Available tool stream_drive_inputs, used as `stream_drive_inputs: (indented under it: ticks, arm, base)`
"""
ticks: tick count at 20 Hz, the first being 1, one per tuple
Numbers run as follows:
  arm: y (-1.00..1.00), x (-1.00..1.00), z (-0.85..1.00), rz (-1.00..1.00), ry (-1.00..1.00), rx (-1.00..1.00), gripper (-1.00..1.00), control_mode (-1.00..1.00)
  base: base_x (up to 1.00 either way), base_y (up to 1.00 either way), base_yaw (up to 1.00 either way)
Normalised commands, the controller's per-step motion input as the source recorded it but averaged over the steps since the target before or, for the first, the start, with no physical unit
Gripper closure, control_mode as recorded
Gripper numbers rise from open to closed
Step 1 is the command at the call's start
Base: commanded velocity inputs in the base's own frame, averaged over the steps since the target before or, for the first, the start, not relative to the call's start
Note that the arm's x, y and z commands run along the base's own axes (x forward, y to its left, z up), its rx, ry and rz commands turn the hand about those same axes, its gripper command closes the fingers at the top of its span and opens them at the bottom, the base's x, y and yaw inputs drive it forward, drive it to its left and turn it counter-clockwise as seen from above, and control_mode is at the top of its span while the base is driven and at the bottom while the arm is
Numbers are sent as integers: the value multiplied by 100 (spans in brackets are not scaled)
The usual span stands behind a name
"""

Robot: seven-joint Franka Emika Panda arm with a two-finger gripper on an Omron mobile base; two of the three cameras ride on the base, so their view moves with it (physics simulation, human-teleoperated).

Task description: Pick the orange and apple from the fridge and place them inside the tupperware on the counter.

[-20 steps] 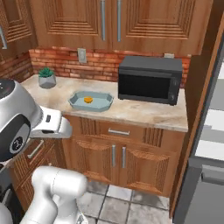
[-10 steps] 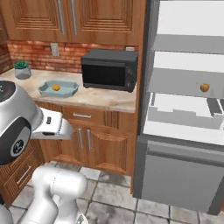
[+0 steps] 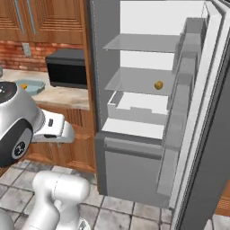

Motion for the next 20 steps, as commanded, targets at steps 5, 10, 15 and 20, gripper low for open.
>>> stream_drive_inputs:
  ticks: [5, 10, 15, 20]
  arm:
    - [0, 0, 0, 0, 0, 0, -100, 100]
    - [0, 0, 0, 0, 0, 0, -100, 100]
    - [0, 0, 0, 0, 0, 0, -100, 100]
    - [0, 0, 0, 0, 0, 0, -100, 100]
  base:
    - [6, -71, 0]
    - [46, -9, -2]
    - [73, 0, -4]
    - [50, 0, -7]
